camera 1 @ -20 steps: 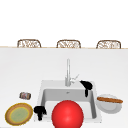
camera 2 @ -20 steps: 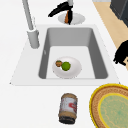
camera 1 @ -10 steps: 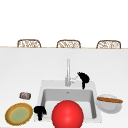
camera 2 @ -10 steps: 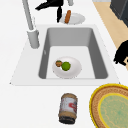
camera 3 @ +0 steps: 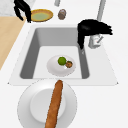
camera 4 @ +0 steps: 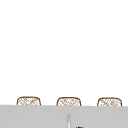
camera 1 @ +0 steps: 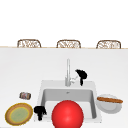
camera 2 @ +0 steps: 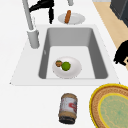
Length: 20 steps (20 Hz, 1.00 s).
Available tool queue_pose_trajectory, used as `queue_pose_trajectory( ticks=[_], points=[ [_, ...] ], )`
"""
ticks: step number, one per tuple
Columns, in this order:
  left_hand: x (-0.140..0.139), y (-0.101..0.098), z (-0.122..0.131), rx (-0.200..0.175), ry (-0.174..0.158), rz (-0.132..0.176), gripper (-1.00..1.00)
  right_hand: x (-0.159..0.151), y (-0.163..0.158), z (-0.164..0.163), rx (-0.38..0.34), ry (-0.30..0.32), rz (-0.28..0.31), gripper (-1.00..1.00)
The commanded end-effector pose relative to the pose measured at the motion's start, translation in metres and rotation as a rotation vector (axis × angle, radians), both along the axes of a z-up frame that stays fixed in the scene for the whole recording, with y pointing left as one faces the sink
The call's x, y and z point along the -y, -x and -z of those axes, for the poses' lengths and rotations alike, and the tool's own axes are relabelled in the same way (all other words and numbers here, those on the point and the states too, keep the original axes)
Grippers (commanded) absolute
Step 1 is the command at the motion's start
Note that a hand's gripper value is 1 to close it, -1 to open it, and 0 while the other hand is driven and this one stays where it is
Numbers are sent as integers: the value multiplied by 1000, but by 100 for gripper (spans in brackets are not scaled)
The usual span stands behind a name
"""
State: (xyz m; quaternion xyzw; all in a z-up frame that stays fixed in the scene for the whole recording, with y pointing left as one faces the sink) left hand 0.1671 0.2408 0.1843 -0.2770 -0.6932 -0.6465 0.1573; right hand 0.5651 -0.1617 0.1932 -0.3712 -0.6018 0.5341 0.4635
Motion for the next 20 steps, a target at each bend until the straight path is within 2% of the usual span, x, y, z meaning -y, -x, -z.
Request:
queue_pose_trajectory(
  ticks=[1,7,11,16,17,20],
  points=[
    [0,0,0,0,0,0,0,-2,-16,4,-119,57,0,-100],
    [0,0,0,0,0,0,0,-5,-48,4,-256,67,-19,-100],
    [0,0,0,0,0,0,0,-7,-74,4,-332,36,-34,-100],
    [0,0,0,0,0,0,0,-10,-103,8,-434,62,-44,-100],
    [0,0,0,0,0,0,0,-9,-111,9,-440,69,-49,-100],
    [0,0,0,0,0,0,0,-1,-134,21,-393,39,-95,-100]
  ],
)
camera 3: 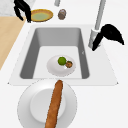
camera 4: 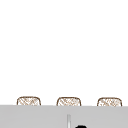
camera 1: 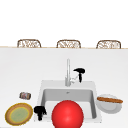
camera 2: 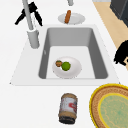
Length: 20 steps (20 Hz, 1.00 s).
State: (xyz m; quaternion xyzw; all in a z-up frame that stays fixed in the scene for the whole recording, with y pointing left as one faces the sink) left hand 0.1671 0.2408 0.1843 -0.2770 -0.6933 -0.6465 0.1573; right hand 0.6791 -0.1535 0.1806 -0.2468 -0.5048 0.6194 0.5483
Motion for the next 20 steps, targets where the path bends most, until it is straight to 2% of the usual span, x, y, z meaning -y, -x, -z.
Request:
queue_pose_trajectory(
  ticks=[1,2,3,7,9,15,16,17,20],
  points=[
    [0,0,0,0,0,0,0,8,-24,13,0,0,-42,-100],
    [0,0,0,0,0,0,0,7,-29,18,1,-2,-51,-100],
    [0,0,0,0,0,0,0,6,-32,21,-30,2,-69,-100],
    [0,0,0,0,0,0,0,5,-44,27,-236,-20,-111,-100],
    [0,0,0,0,0,0,0,2,-50,33,-311,-35,-121,-100],
    [0,0,0,0,0,0,0,-5,-76,48,-449,-39,-133,-100],
    [0,0,0,0,0,0,0,-10,-80,49,-469,-30,-128,100],
    [0,0,0,0,0,0,0,-15,-87,49,-476,-6,-131,100],
    [0,0,0,0,0,0,0,-21,-96,48,-504,16,-118,100]
  ],
)
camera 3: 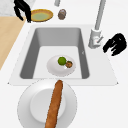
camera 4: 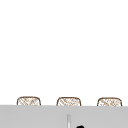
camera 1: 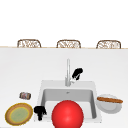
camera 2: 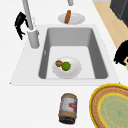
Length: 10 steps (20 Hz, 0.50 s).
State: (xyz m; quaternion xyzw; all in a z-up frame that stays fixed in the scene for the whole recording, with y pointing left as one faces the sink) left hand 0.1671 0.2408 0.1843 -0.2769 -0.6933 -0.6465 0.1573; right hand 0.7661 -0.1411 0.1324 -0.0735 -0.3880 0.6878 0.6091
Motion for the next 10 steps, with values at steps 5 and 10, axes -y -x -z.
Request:
queue_pose_trajectory(
  ticks=[5,10],
  points=[
    [0,0,0,0,0,0,0,-17,-22,1,-100,37,-4,100],
    [0,0,0,0,0,0,0,-11,3,-1,-56,14,7,-100]
  ],
)
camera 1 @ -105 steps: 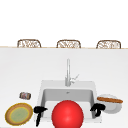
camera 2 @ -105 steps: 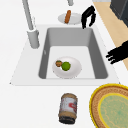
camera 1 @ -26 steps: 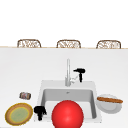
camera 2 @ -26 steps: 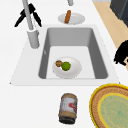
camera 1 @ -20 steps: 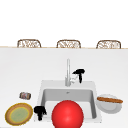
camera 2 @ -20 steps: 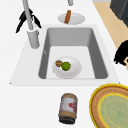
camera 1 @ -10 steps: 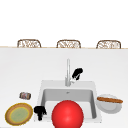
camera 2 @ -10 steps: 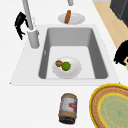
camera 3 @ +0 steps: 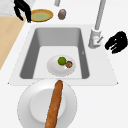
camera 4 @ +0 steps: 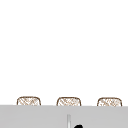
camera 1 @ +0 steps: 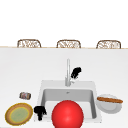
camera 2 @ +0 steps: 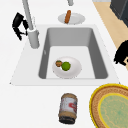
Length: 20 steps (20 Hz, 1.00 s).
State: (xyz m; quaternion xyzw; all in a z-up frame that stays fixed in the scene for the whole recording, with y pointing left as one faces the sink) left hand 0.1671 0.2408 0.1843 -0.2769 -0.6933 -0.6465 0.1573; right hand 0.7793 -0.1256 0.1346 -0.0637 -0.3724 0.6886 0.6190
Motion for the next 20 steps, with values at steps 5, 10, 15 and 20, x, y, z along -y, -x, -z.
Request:
queue_pose_trajectory(
  ticks=[5,10,15,20],
  points=[
    [0,0,0,0,0,0,0,17,6,-31,-62,8,-10,-100],
    [0,0,0,0,0,0,0,30,10,-56,-108,26,-7,-100],
    [0,0,0,0,0,0,0,29,39,-63,-98,35,-16,-100],
    [0,0,0,0,0,0,0,31,77,-73,-17,50,-21,-100]
  ],
)
